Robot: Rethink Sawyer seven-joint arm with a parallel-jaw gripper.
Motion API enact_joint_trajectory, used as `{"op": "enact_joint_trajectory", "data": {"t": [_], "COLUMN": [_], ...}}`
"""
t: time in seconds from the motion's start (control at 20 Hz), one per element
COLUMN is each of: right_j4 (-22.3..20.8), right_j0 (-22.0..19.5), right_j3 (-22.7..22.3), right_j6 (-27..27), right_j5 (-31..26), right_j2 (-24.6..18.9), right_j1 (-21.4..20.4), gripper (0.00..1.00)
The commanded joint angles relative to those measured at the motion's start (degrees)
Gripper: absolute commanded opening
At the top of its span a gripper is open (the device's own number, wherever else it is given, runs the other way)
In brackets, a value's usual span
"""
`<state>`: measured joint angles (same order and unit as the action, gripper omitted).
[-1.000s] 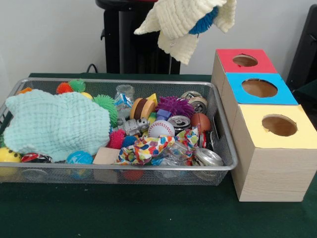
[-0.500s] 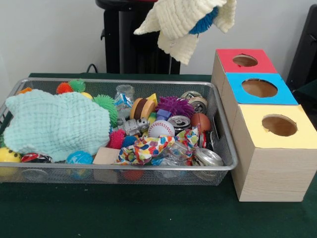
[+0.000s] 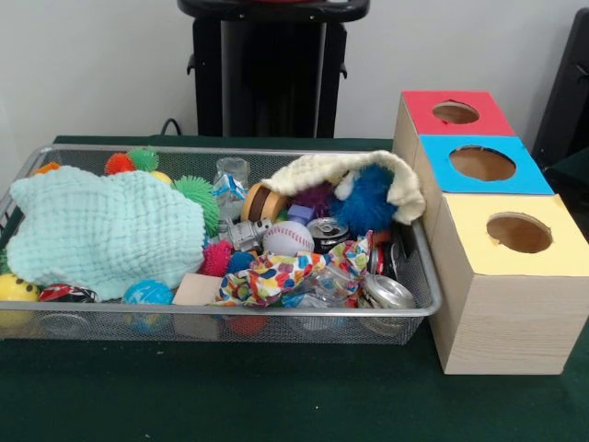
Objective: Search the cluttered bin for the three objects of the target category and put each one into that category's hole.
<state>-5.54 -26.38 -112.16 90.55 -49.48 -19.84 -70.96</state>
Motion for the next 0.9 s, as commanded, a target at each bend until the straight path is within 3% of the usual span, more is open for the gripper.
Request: {"op": "enact_joint_trajectory", "data": {"t": [0.05, 0.6, 0.9], "right_j4": [0.79, 2.11, -1.02], "right_j0": [-0.11, -5.51, -10.10], "right_j3": [-2.03, -2.54, -0.32], "right_j6": [1.41, -5.99, -10.26], "right_j5": [-5.35, -5.69, -3.77], "right_j2": [0.41, -0.69, -2.59], "right_j1": [-0.81, 0.00, 3.01], "gripper": [1.00, 1.00, 1.00]}}
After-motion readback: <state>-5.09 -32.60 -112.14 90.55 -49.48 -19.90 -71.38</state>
